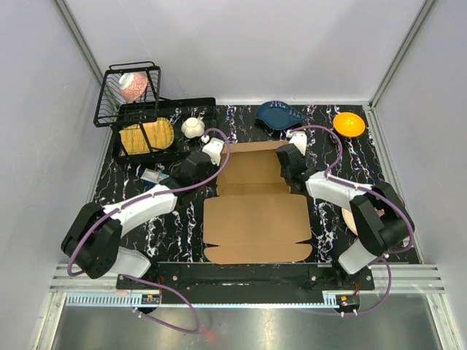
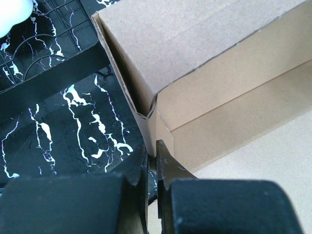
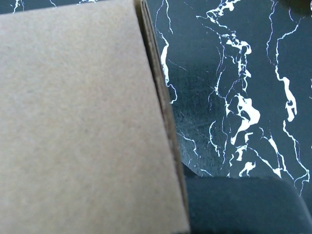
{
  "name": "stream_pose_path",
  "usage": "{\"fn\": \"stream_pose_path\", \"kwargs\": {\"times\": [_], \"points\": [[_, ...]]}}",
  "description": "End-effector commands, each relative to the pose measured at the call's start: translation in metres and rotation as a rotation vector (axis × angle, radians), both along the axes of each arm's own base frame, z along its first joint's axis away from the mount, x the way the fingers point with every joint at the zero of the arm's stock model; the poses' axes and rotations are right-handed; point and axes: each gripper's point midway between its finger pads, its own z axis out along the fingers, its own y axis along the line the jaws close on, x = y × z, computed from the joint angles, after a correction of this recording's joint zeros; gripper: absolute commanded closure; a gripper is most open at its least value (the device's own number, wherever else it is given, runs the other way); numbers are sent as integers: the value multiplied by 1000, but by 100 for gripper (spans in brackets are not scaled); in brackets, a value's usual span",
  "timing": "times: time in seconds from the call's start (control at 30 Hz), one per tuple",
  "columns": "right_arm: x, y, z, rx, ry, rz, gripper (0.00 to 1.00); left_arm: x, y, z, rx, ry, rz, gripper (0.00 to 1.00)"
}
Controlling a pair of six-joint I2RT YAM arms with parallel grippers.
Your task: Fold the paper box
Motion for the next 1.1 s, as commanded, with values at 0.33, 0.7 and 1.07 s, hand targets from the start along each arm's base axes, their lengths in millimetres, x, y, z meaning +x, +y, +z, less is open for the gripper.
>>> {"fn": "stream_pose_path", "kwargs": {"times": [0.33,0.7,1.07], "points": [[-25,-14,-18,-20,87,-98,66,-8,-17,14,-35,-1,-58,100],[-38,-16,-18,-10,95,-64,100,-10,-15,11,-29,3,-47,100],[-64,5,20,203,3,76,22,-6,-5,5,-17,-10,26,100]]}}
